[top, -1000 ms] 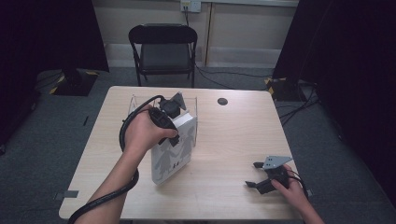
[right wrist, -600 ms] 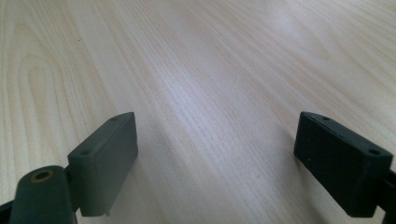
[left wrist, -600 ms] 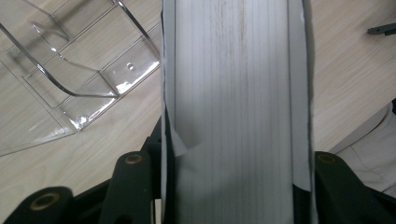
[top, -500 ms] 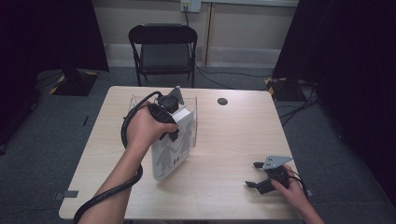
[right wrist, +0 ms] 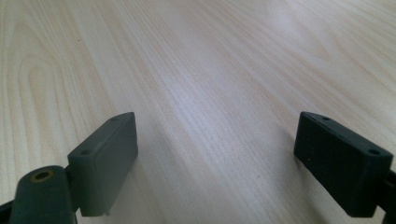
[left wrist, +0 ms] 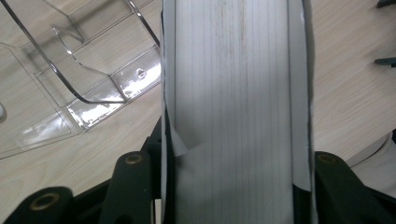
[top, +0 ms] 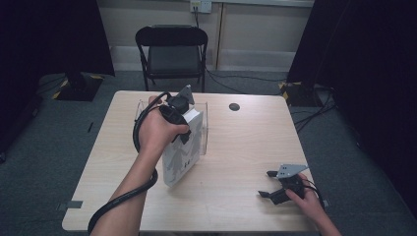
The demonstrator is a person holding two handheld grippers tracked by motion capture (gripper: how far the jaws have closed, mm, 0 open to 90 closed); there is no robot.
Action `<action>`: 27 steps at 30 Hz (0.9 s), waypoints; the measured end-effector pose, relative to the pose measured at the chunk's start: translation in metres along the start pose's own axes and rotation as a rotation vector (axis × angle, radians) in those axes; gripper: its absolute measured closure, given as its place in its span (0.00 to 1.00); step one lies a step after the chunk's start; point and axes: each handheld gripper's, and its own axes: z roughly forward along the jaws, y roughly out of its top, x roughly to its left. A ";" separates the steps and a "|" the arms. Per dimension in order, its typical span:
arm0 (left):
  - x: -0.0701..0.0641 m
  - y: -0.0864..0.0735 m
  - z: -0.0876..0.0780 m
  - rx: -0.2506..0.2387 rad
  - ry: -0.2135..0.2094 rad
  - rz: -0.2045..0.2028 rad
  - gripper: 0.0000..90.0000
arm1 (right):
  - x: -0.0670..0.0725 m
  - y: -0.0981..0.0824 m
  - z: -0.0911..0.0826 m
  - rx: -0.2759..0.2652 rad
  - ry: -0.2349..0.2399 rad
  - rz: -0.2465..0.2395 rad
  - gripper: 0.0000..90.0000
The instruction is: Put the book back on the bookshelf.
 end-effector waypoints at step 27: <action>-0.004 0.022 -0.004 -0.021 0.039 -0.061 0.60 | 0.000 0.000 0.000 0.002 0.001 0.001 0.14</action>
